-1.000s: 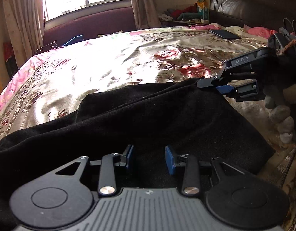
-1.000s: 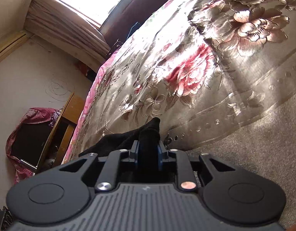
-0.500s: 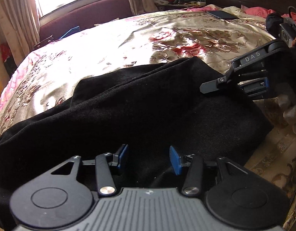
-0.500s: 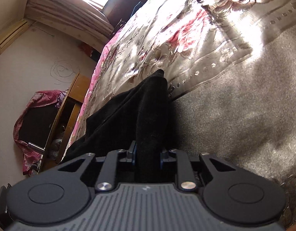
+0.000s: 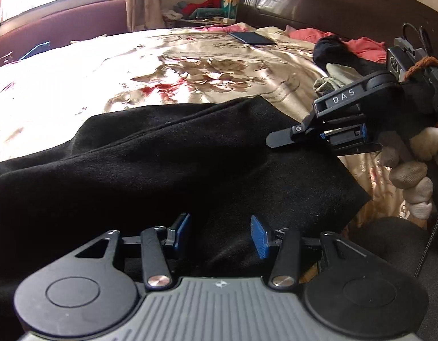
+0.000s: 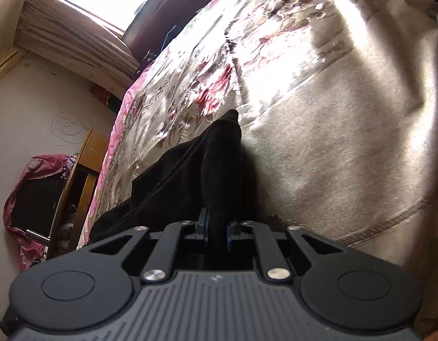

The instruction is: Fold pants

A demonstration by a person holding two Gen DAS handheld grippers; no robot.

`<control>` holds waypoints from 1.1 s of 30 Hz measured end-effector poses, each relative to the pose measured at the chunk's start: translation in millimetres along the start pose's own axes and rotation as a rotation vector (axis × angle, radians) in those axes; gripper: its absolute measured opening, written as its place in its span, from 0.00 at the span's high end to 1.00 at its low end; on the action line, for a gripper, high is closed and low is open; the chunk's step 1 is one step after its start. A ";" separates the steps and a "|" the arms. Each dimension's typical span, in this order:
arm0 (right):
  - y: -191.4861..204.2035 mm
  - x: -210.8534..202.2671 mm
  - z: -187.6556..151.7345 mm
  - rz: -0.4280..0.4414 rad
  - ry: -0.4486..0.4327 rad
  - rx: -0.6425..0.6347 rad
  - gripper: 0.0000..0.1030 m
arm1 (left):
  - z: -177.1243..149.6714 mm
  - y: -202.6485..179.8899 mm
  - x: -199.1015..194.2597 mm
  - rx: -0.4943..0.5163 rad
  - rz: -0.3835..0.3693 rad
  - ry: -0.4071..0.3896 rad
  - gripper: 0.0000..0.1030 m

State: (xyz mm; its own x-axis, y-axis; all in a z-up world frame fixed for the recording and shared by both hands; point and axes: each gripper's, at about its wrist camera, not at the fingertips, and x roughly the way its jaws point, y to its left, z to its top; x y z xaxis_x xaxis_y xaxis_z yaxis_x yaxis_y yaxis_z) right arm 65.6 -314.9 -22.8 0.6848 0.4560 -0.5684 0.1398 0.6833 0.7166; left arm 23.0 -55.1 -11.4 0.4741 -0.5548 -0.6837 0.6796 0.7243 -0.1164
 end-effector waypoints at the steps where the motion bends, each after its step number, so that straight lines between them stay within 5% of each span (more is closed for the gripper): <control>1: -3.9 -8.4 -0.7 -0.032 -0.007 -0.001 0.90 | 0.4 -0.2 -2.3 0.005 0.004 -0.010 0.43; 7: -15.7 -14.2 -4.0 -0.032 -0.017 0.019 0.76 | 2.8 28.1 -24.2 -0.064 0.161 -0.093 0.43; 11: -21.6 -5.8 -7.7 -0.010 -0.021 0.023 0.74 | 4.8 32.3 -15.4 -0.013 0.301 -0.113 0.42; 15: -23.0 -9.3 -6.3 0.019 -0.014 0.060 0.78 | 0.3 38.1 12.5 0.004 0.333 -0.046 0.40; 19: -16.5 -16.9 -7.4 0.028 -0.023 0.036 0.82 | 16.9 32.8 -3.5 0.039 0.382 -0.162 0.40; 23: -19.4 -7.9 -10.7 0.020 -0.027 0.031 0.75 | 30.8 37.2 27.7 0.053 0.480 -0.162 0.40; 26: -23.1 -4.1 -13.1 0.047 -0.032 0.062 0.71 | 12.5 34.1 51.0 0.114 0.539 -0.141 0.37; 30: -20.7 -10.7 -12.8 0.059 -0.045 0.078 0.82 | 16.0 21.7 14.7 0.148 0.608 -0.231 0.38; 33: -21.9 -10.5 -14.0 0.069 -0.052 0.104 0.84 | 7.5 20.3 7.9 0.197 0.673 -0.194 0.38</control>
State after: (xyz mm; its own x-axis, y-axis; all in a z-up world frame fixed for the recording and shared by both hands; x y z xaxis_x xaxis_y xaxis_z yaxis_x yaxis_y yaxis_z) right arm 45.3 -326.7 -38.1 0.7310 0.4680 -0.4966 0.1627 0.5873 0.7929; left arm 44.8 -47.8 -13.7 0.9033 -0.0913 -0.4193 0.2855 0.8573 0.4284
